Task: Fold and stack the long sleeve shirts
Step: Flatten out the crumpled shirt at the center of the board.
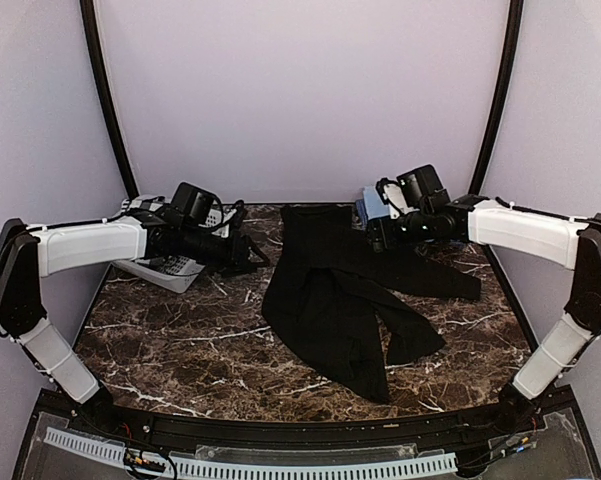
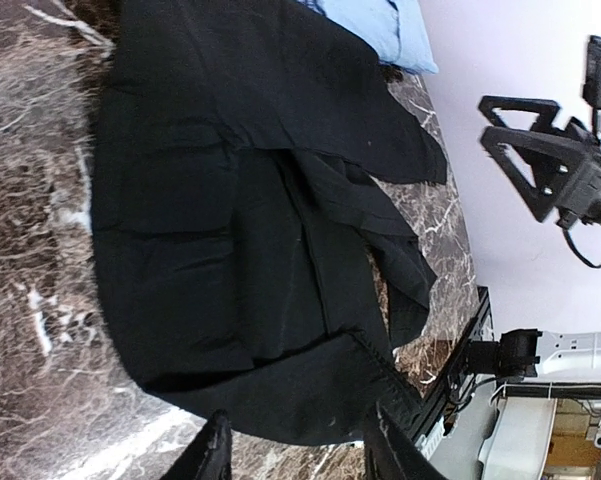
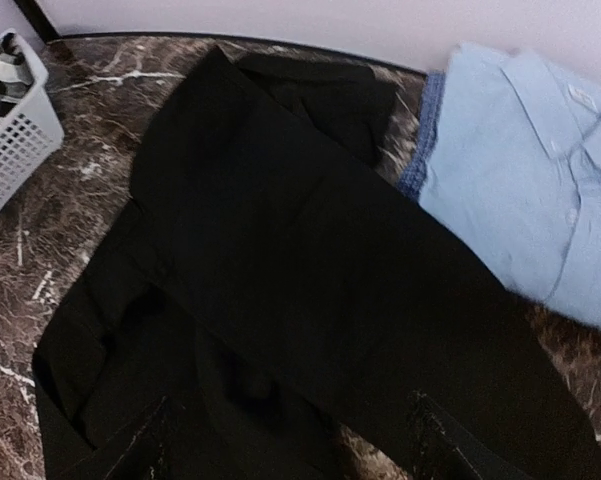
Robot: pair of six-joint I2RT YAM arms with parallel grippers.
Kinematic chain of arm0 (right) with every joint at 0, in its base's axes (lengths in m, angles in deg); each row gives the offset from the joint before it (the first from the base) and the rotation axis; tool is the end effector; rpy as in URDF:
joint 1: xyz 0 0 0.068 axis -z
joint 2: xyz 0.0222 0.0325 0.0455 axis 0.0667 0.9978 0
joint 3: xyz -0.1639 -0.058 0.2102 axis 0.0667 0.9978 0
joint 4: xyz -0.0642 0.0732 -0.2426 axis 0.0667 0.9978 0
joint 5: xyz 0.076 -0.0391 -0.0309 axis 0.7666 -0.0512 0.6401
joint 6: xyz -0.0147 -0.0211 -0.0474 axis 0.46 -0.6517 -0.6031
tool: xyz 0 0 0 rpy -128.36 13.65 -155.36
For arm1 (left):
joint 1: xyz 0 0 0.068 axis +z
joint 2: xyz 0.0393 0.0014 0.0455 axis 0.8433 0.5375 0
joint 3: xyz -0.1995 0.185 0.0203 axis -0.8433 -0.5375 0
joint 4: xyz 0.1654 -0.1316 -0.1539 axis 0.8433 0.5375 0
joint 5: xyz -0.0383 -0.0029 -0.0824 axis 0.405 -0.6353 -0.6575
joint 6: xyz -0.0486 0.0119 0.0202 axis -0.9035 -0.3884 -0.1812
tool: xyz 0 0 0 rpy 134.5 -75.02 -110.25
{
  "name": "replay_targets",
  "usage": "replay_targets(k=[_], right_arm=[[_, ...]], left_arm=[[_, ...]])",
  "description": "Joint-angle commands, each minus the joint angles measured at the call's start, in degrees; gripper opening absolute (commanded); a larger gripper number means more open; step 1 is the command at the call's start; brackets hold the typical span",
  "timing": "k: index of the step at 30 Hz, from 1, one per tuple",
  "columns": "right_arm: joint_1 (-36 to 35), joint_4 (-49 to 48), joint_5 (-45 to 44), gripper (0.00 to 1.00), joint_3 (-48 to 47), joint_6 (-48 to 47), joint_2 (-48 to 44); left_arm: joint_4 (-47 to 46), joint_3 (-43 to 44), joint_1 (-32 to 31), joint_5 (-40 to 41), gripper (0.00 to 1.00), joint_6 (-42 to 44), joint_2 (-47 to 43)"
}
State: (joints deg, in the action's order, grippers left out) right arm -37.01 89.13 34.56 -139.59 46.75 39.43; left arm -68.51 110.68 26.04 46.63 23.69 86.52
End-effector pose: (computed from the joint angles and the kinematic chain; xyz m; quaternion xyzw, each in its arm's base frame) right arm 0.3076 0.1983 0.2830 -0.1632 0.8880 0.1327 0.4090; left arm 0.2910 -0.1985 0.2536 0.0823 0.8740 -0.4223 0.2258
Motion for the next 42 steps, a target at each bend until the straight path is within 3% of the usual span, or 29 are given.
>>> replay_targets(k=[1, 8, 15, 26, 42], right_arm=[[4.5, -2.1, -4.6, 0.77, 9.1, 8.2, -4.0], [14.1, -2.7, -9.5, 0.79, 18.4, 13.8, -8.3], [23.1, -5.8, -6.6, 0.8, 23.0, 15.2, -8.1], [32.3, -7.6, -3.6, 0.83, 23.9, 13.7, -4.1], [35.4, -8.8, -2.1, 0.84, 24.9, 13.7, 1.6]], left_arm=[[-2.5, 4.8, -5.3, 0.2, 0.44, 1.8, 3.3], [-4.3, 17.0, -13.3, 0.9, 0.44, 3.6, 18.1], [2.5, 26.7, -16.9, 0.8, 0.44, 8.7, 30.3], [13.3, 24.9, -19.4, -4.1, 0.44, 17.5, 31.3], [22.0, 17.0, -20.1, -9.4, 0.43, 26.7, 26.0]])
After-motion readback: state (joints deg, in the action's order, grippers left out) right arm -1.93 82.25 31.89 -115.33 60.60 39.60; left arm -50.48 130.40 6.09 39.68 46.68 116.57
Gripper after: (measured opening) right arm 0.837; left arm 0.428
